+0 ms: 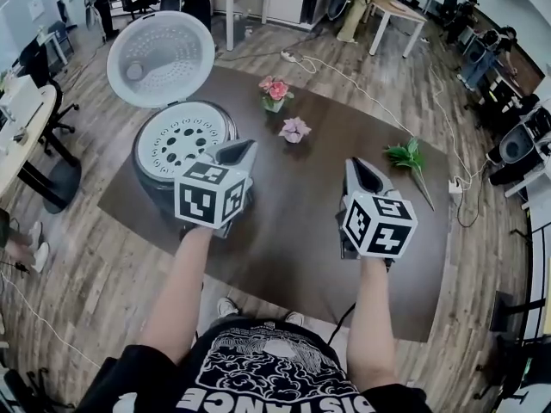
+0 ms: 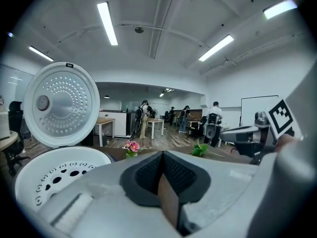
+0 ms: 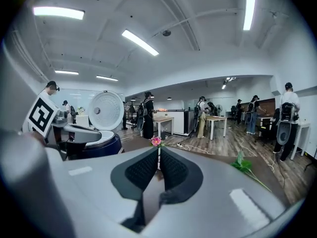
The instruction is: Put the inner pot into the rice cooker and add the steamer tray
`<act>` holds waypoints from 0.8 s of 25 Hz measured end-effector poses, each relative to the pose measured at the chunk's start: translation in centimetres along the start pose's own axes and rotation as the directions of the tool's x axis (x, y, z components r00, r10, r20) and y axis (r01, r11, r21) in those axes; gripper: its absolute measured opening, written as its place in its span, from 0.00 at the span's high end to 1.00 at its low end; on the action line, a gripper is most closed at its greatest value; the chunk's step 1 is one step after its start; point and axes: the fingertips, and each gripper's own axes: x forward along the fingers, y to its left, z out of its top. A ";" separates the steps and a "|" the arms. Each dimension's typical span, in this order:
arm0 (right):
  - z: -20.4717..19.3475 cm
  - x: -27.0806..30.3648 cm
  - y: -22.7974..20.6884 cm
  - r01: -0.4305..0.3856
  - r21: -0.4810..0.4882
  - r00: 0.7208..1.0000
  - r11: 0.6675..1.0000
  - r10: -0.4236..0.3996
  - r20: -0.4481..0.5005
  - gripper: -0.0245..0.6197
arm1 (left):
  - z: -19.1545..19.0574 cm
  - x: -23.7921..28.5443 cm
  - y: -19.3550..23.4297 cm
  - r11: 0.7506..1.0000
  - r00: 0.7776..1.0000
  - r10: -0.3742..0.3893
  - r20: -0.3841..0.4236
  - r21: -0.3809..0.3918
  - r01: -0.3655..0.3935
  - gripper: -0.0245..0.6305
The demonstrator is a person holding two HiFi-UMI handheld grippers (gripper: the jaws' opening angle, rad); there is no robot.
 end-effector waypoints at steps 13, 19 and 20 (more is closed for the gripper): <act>-1.2 -3.9 -4.2 0.095 -0.038 0.995 0.995 -0.093 0.038 0.96 | 0.2 1.2 -3.2 0.998 0.999 -0.052 0.010 0.045 0.052 0.96; -1.2 -4.7 -3.5 0.102 -0.041 0.994 0.994 -0.100 0.043 0.96 | -0.3 0.7 -3.8 0.997 0.998 -0.065 0.003 0.045 0.065 0.96; -1.2 -4.7 -3.4 0.103 -0.043 0.994 0.994 -0.101 0.045 0.96 | -0.5 0.7 -3.8 0.997 0.998 -0.068 0.003 0.045 0.068 0.96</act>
